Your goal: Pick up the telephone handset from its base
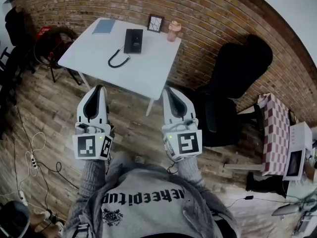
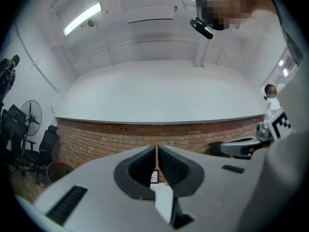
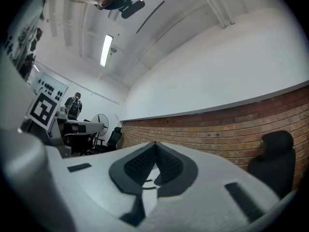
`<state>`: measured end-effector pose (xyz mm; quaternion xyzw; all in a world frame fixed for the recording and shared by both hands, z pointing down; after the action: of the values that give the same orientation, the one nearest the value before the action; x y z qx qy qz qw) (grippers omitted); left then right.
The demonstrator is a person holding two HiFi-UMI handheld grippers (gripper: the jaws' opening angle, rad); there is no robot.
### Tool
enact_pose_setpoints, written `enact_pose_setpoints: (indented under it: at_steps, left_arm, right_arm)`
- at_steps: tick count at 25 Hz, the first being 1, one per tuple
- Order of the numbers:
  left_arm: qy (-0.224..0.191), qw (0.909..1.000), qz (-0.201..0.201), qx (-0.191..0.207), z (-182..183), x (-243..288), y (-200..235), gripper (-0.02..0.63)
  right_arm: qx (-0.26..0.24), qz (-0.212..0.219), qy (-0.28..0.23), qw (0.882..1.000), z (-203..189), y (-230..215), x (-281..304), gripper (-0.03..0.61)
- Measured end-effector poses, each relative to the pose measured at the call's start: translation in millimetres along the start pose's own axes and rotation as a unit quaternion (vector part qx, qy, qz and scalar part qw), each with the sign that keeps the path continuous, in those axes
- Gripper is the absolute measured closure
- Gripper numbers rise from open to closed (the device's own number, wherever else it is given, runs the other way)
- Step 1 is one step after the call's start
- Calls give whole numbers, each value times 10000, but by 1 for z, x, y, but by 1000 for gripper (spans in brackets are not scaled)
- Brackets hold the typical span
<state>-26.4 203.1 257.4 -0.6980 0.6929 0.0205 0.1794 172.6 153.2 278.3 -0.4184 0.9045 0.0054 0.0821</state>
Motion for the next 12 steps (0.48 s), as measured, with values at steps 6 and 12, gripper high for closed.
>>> enact_pose_setpoints:
  at_steps: [6, 12]
  left_arm:
    - [29, 10000, -61, 2, -14, 30, 1, 597]
    - [-77, 9996, -260, -49, -29, 80, 4, 597]
  right_arm:
    - [-4, -51, -46, 10000, -7, -18, 23, 575]
    - [-15, -274, -82, 9996, -11, -45, 59, 575]
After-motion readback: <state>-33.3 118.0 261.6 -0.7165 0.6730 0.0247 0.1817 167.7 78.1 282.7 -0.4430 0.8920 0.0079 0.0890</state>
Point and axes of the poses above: the fingertips, and each gripper's own axes: x forward along the fingers, y to its left, z out of its top, the point moved 3 cm from there along -x, backward along the fingers, and after that the axes turned 14 degrees about x, right-handed, at the moved point
